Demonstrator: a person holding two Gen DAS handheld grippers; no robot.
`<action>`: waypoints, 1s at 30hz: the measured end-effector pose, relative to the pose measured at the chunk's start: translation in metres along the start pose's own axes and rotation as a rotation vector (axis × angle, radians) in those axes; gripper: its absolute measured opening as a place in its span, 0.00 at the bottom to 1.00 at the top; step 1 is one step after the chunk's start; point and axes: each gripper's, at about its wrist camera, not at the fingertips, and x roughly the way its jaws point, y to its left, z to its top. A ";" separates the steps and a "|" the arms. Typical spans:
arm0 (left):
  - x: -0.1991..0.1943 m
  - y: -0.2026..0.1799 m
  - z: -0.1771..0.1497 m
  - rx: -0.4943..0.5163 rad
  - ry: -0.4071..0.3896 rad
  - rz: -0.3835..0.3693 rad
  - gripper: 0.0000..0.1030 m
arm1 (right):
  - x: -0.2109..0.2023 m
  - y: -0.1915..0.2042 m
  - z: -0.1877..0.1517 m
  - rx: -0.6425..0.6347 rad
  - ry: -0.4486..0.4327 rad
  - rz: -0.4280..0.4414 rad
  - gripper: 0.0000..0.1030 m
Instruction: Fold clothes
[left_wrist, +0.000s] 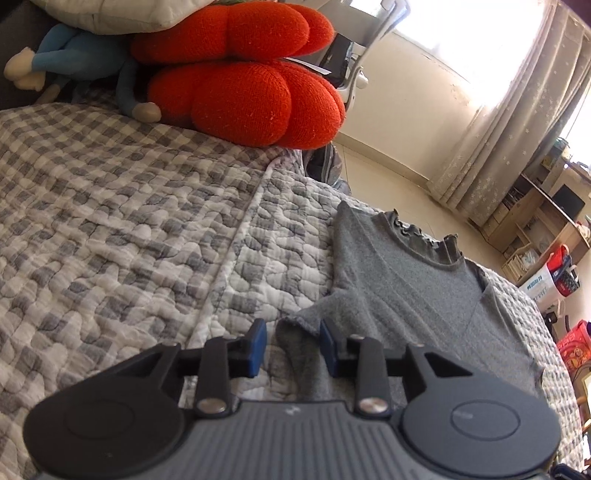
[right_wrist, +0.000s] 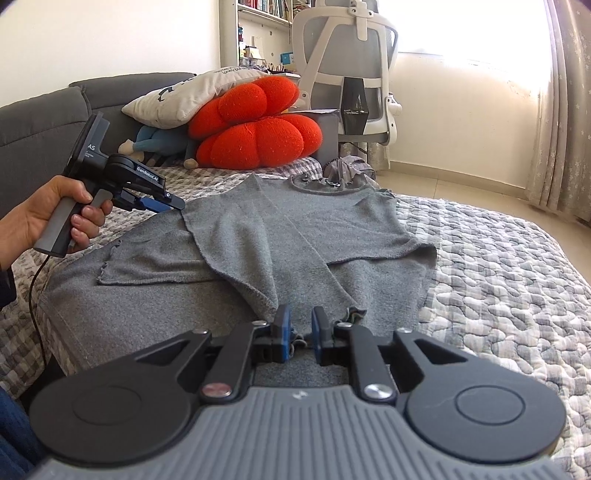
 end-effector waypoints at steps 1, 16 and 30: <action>0.002 -0.002 0.001 0.018 0.005 0.001 0.11 | 0.000 0.000 -0.001 0.004 0.000 0.005 0.17; -0.006 -0.028 0.008 0.287 0.007 0.181 0.08 | 0.004 0.001 -0.009 0.015 0.012 -0.002 0.20; 0.001 -0.003 0.004 0.109 0.003 0.129 0.12 | 0.002 0.010 -0.009 -0.013 0.006 0.022 0.35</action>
